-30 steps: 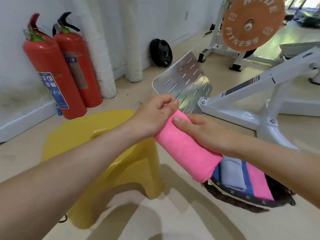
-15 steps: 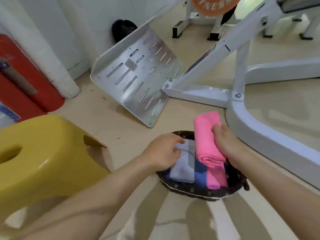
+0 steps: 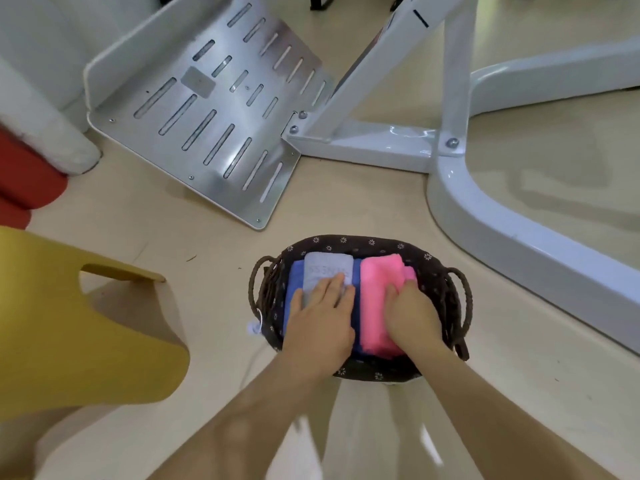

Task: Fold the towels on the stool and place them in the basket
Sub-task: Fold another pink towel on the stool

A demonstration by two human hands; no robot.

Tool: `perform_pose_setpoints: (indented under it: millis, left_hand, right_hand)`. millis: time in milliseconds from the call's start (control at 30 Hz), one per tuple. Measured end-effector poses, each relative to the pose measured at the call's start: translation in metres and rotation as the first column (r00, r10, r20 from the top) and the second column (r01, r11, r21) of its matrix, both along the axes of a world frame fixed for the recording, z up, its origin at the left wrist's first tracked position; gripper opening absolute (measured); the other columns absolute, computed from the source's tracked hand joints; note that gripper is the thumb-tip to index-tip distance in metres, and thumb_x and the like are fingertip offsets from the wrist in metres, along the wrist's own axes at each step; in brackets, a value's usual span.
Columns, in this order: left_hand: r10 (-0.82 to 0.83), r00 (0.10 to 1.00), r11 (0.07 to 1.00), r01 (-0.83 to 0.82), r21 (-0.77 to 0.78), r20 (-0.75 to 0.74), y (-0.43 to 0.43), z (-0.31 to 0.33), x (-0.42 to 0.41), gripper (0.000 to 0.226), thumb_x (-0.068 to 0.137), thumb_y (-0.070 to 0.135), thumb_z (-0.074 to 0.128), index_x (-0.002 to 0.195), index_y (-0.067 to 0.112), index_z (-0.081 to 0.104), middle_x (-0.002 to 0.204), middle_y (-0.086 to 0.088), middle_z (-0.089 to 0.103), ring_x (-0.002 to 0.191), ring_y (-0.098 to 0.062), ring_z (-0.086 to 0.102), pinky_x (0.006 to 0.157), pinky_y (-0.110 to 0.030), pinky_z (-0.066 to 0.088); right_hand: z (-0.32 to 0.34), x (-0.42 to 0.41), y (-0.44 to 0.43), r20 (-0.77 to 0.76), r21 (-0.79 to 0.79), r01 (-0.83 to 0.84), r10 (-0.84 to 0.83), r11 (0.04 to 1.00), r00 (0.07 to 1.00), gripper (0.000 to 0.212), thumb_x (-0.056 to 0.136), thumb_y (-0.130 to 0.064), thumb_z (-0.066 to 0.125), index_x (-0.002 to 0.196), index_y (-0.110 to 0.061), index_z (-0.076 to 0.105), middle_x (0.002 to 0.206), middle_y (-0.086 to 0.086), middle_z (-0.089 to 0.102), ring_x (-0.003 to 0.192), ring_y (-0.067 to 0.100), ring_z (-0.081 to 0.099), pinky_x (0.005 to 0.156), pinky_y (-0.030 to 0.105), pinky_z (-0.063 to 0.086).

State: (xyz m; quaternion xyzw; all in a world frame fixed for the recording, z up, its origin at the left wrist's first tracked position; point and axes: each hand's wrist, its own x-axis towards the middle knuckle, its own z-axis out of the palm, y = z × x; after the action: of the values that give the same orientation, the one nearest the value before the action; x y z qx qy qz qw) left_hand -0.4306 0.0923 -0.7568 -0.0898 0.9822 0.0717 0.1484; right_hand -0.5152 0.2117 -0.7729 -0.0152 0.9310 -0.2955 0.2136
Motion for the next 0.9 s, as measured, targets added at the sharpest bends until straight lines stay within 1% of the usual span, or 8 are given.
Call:
perform_pose_setpoints:
  millis: [133, 267, 367, 433, 500, 667, 767, 900]
  left_hand:
    - [-0.079, 0.982, 0.996, 0.086, 0.032, -0.171, 0.021, 0.003, -0.007, 0.056, 0.087, 0.038, 0.035, 0.141, 0.024, 0.045, 0.15, 0.002, 0.04, 0.137, -0.018, 0.039, 0.106, -0.054, 0.032]
    - [-0.07, 0.997, 0.996, 0.069, 0.059, 0.021, 0.027, -0.01, -0.017, 0.081, 0.089, 0.053, 0.044, 0.153, 0.027, 0.002, 0.162, 0.007, -0.005, 0.148, -0.016, -0.005, 0.113, -0.057, -0.004]
    - [-0.06, 0.996, 0.998, 0.061, -0.003, 0.058, 0.025, -0.014, -0.022, 0.084, 0.091, 0.057, 0.039, 0.151, 0.027, -0.012, 0.159, 0.01, -0.019, 0.147, -0.018, -0.015, 0.112, -0.058, -0.011]
    - [-0.043, 0.995, 0.999, 0.045, -0.026, 0.087, 0.026, -0.018, -0.023, 0.085, 0.092, 0.058, 0.037, 0.15, 0.026, -0.017, 0.158, 0.01, -0.022, 0.146, -0.019, -0.017, 0.111, -0.058, -0.013]
    - [-0.041, 0.99, 0.997, 0.048, -0.054, 0.135, 0.027, -0.019, -0.026, 0.085, 0.092, 0.056, 0.036, 0.149, 0.026, -0.02, 0.157, 0.01, -0.024, 0.146, -0.021, -0.019, 0.11, -0.059, -0.014]
    - [-0.057, 0.972, 0.998, 0.062, -0.014, 0.23, 0.024, -0.017, -0.037, 0.089, 0.092, 0.057, 0.038, 0.148, 0.024, -0.023, 0.157, 0.009, -0.025, 0.146, -0.023, -0.019, 0.109, -0.059, -0.015]
    - [-0.085, 0.98, 0.996, 0.085, 0.007, 0.182, 0.018, -0.006, -0.035, 0.086, 0.092, 0.057, 0.04, 0.151, 0.023, -0.013, 0.16, 0.008, -0.017, 0.147, -0.021, -0.015, 0.111, -0.06, -0.01]
    - [-0.037, 0.995, 0.999, 0.04, 0.034, -0.093, 0.001, 0.011, -0.016, 0.066, 0.092, 0.056, 0.041, 0.149, 0.031, 0.018, 0.161, 0.004, 0.005, 0.147, -0.016, -0.001, 0.114, -0.06, 0.001]
  right_hand:
    - [-0.003, -0.003, 0.003, -0.083, -0.007, -0.033, 0.033, 0.999, 0.996, 0.038, 0.099, -0.031, 0.035, 0.129, -0.008, 0.039, 0.102, 0.015, 0.065, 0.093, 0.036, 0.061, 0.07, 0.036, 0.04]
    - [-0.003, -0.002, 0.008, -0.294, -0.019, -0.074, 0.065, 0.997, 0.954, 0.026, 0.095, -0.027, 0.043, 0.119, -0.019, 0.038, 0.115, 0.008, 0.048, 0.091, 0.033, 0.057, 0.066, 0.036, 0.042]
    - [-0.006, -0.004, 0.012, -0.566, 0.158, -0.261, 0.304, 0.952, 0.767, 0.033, 0.09, -0.019, 0.041, 0.123, -0.016, 0.046, 0.127, 0.011, 0.048, 0.112, 0.03, 0.051, 0.078, 0.039, 0.05]
    - [-0.015, -0.004, 0.018, -0.454, 0.369, -0.437, 0.569, 0.82, 0.685, 0.046, 0.087, -0.022, 0.033, 0.125, -0.006, 0.052, 0.134, 0.018, 0.051, 0.124, 0.031, 0.051, 0.086, 0.043, 0.052]
    - [-0.023, -0.003, 0.025, -0.267, 0.471, -0.512, 0.669, 0.719, 0.694, 0.061, 0.084, -0.029, 0.028, 0.134, -0.001, 0.048, 0.141, 0.022, 0.047, 0.128, 0.034, 0.049, 0.091, 0.049, 0.051]
    - [-0.014, -0.008, 0.02, -0.027, 0.498, -0.598, 0.701, 0.628, 0.713, 0.067, 0.093, -0.041, 0.009, 0.151, -0.01, -0.006, 0.16, 0.012, -0.008, 0.148, 0.028, 0.0, 0.115, 0.052, 0.014]
    - [-0.004, -0.01, 0.02, -0.084, 0.45, -0.57, 0.668, 0.688, 0.74, 0.082, 0.075, -0.048, -0.013, 0.152, -0.024, 0.001, 0.161, 0.006, -0.001, 0.148, 0.024, 0.001, 0.115, 0.049, 0.014]
    - [0.02, -0.012, 0.026, -0.415, 0.246, -0.426, 0.492, 0.871, 0.766, 0.065, 0.085, -0.043, 0.017, 0.145, -0.024, 0.034, 0.15, 0.011, 0.037, 0.139, 0.029, 0.031, 0.106, 0.048, 0.035]
